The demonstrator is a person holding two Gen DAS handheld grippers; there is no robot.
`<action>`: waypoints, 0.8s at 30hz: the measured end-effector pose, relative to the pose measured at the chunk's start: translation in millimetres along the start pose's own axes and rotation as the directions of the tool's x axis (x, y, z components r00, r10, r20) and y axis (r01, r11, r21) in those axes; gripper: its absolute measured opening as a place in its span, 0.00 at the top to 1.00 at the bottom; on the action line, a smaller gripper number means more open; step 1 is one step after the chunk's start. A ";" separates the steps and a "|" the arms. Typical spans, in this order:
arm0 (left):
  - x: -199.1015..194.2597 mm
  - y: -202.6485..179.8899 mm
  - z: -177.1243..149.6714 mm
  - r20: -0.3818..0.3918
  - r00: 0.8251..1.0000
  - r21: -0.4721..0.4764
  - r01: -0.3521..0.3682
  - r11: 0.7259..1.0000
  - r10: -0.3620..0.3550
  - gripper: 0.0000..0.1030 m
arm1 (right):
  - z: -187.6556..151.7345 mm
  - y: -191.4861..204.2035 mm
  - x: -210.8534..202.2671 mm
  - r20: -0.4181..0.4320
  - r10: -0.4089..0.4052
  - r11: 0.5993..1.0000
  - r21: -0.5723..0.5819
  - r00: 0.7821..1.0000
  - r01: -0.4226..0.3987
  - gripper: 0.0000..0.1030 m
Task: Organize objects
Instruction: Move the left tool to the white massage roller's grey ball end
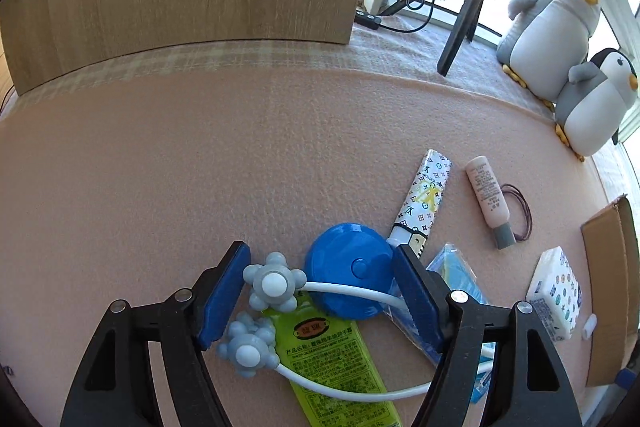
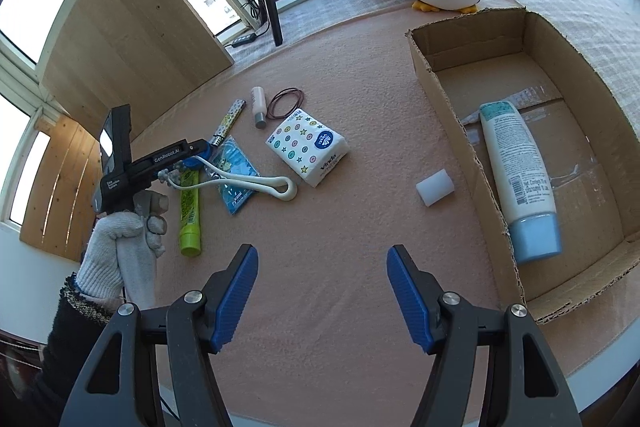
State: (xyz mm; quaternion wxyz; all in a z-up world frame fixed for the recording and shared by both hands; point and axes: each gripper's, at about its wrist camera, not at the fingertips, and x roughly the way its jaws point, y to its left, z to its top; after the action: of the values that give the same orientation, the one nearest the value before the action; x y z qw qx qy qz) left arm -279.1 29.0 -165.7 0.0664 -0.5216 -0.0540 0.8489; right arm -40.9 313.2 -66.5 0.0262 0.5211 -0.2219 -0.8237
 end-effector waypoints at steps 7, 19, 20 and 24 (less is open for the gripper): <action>-13.8 -7.3 -30.0 -0.008 0.999 0.054 0.050 0.997 -0.050 0.26 | 0.2 6.8 13.2 -0.031 0.018 0.999 -0.029 0.999 -0.019 0.39; -41.6 -27.2 -90.9 0.013 0.996 0.200 0.084 0.976 -0.088 0.24 | -13.7 26.1 55.4 -0.129 0.034 0.989 -0.141 0.991 -0.052 0.39; -43.4 -28.9 -95.0 0.016 0.996 0.209 0.086 0.974 -0.092 0.24 | -15.4 28.3 57.8 -0.134 0.033 0.987 -0.152 0.990 -0.054 0.39; -48.8 -33.2 -107.8 0.016 0.994 0.227 0.099 0.969 -0.105 0.21 | -24.0 40.3 67.2 -0.153 0.030 0.975 -0.213 0.988 -0.062 0.39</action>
State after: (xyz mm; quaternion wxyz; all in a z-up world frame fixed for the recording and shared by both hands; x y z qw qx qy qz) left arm -159.2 55.8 -166.0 0.1680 -0.4953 0.0154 0.8522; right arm -58.1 250.4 -116.2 0.1186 0.5699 -0.1401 -0.8010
